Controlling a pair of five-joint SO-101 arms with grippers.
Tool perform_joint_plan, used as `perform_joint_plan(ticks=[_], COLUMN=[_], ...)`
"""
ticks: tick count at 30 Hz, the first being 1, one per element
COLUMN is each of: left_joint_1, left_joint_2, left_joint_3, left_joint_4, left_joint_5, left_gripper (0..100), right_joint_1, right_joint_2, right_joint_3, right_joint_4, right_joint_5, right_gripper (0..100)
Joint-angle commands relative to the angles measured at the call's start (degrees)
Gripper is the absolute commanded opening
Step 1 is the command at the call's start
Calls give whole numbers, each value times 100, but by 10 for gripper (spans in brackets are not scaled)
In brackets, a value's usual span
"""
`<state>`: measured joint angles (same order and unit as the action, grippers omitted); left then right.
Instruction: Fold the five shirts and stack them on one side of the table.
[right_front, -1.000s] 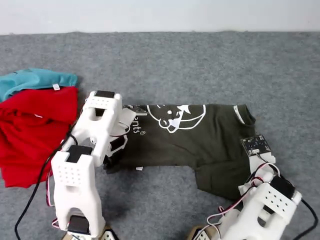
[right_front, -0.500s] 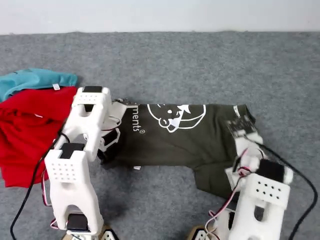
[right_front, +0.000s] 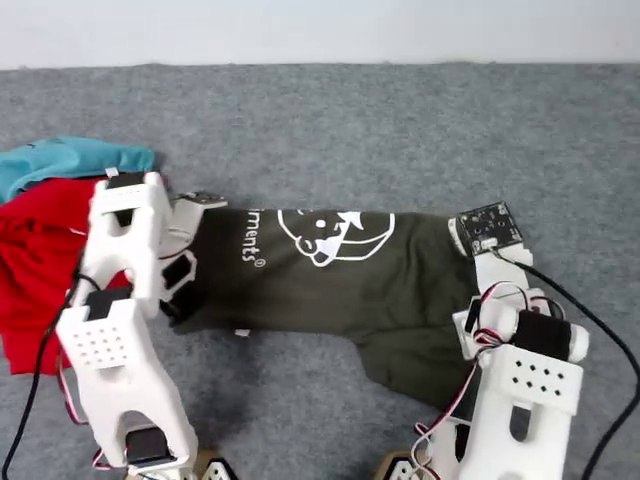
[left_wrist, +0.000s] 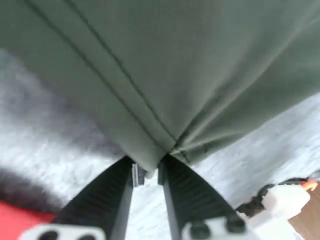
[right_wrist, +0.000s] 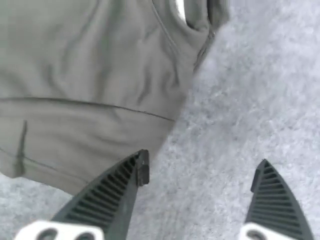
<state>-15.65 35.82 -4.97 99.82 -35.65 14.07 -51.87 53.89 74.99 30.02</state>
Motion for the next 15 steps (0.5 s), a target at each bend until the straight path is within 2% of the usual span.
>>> perform_joint_plan(ticks=[1,15], left_joint_1=[-369,-791], left_joint_2=[-273,-273], left_joint_3=[-145,-145], left_joint_4=[70,62], left_joint_5=[-132,-35], left_gripper=[12,13], right_joint_1=[84,84], right_joint_2=[-22,-13], right_joint_3=[97,255], right_joint_4=[-189,-259], right_joint_5=[-35,-35], right_gripper=[329,329])
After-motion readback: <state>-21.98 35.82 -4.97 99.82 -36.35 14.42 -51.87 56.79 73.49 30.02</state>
